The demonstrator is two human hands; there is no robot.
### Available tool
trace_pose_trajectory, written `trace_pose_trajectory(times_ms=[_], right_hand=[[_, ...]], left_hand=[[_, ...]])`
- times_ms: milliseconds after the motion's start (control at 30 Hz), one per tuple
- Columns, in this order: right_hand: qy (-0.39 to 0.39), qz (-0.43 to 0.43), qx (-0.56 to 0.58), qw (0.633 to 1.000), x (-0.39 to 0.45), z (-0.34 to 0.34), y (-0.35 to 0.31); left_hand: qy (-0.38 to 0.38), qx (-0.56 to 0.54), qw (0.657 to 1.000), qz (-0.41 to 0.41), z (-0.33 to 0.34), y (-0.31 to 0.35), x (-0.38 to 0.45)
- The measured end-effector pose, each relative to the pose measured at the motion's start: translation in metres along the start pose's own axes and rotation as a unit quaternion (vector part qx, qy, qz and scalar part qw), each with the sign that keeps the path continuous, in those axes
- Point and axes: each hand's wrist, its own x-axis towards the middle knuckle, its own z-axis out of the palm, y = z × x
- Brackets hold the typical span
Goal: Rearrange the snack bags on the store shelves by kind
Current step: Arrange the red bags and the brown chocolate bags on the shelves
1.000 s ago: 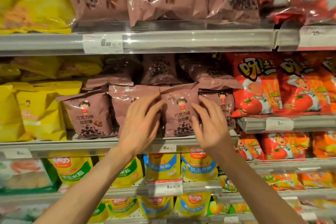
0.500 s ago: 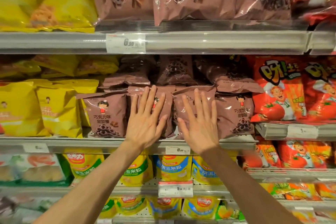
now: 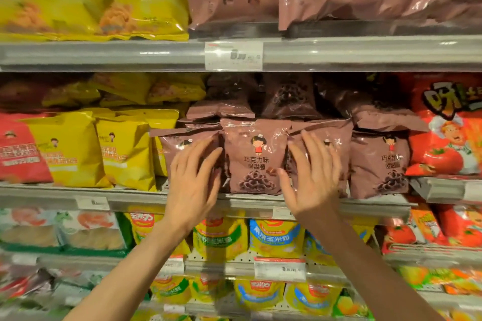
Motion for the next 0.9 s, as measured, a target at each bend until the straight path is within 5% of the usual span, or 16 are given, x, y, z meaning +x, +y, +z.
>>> trace_pose_trajectory(times_ms=[200, 433, 900], right_hand=[[-0.027, -0.016, -0.018, 0.999, 0.025, 0.045, -0.071], [-0.091, 0.002, -0.161, 0.983, 0.020, 0.071, -0.074], [-0.130, 0.020, -0.113, 0.985, 0.015, 0.064, -0.072]], left_hand=[[-0.037, 0.069, 0.995, 0.065, 0.002, -0.058, 0.005], [-0.053, 0.059, 0.995, 0.063, 0.020, -0.062, 0.009], [-0.068, -0.051, 0.996, 0.032, 0.013, -0.058, 0.010]])
